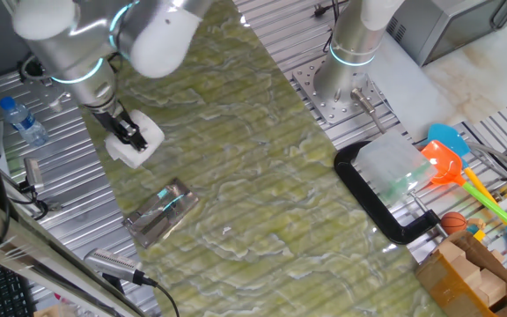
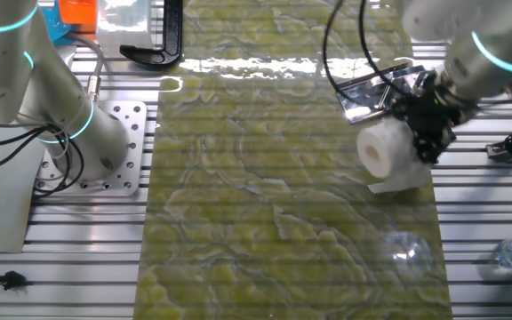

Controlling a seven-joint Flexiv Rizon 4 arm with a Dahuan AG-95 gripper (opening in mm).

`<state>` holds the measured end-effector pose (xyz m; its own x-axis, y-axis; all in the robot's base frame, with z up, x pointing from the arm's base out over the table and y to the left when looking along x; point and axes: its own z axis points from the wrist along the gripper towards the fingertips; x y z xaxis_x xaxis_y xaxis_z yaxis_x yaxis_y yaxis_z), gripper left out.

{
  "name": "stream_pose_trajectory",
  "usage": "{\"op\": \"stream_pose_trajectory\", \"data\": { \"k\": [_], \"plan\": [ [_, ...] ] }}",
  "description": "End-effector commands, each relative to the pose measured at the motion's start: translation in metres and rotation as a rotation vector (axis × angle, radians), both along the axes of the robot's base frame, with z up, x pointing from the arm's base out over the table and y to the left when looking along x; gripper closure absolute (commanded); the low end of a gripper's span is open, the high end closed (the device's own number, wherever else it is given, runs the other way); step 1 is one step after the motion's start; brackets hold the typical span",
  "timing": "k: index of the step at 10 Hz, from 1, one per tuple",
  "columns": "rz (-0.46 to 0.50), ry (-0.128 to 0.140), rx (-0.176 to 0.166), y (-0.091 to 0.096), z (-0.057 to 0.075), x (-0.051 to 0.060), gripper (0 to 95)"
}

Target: Put the toilet paper on its holder

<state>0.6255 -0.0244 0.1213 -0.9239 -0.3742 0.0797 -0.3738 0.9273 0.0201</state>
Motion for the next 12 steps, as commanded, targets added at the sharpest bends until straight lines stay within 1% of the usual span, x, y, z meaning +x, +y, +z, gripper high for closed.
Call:
{"op": "stream_pose_trajectory", "data": {
  "k": [1, 2, 3, 4, 5, 7, 8, 9, 10, 11, 12],
  "plan": [
    [-0.016, 0.006, -0.009, 0.005, -0.002, -0.005, 95.0],
    [-0.018, 0.006, -0.012, 0.007, -0.003, -0.008, 95.0],
    [-0.023, 0.006, -0.02, 0.01, -0.005, -0.015, 95.0],
    [-0.023, 0.005, -0.023, 0.01, -0.006, -0.016, 95.0],
    [-0.022, 0.005, -0.026, 0.013, -0.005, -0.02, 95.0],
    [-0.011, -0.01, -0.018, 0.019, 0.004, -0.027, 95.0],
    [-0.003, -0.007, -0.017, 0.023, 0.009, -0.033, 95.0],
    [0.002, -0.003, -0.019, 0.028, 0.009, -0.041, 95.0],
    [0.014, -0.021, -0.011, 0.033, 0.003, -0.053, 95.0],
    [0.01, -0.037, 0.006, 0.038, -0.003, -0.064, 95.0],
    [0.001, -0.043, 0.002, 0.047, -0.011, -0.077, 95.0]
  ]
}}
